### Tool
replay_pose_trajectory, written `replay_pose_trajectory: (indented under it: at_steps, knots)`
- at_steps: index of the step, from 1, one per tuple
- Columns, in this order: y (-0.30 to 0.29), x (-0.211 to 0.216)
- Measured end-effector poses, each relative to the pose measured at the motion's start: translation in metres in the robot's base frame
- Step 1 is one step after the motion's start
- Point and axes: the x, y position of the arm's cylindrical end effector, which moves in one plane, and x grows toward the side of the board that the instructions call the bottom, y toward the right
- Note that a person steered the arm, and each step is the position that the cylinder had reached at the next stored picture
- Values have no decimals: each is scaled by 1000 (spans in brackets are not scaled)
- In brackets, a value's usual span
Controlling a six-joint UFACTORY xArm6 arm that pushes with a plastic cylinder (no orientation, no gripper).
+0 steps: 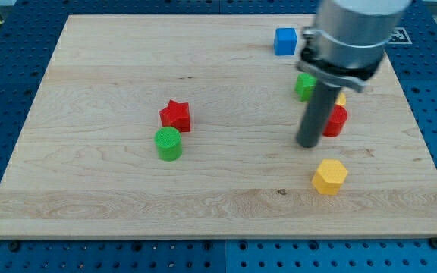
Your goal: Move the red star towards the center right
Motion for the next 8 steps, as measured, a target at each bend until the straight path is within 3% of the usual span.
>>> replay_pose_trajectory:
  at_steps: [2,3,4,5,6,8]
  knots:
    - [-92,-70]
    - [-179,-96]
    - [-255,-93]
    - [-262,-58]
    - [-259,-58]
    - [-197,-35]
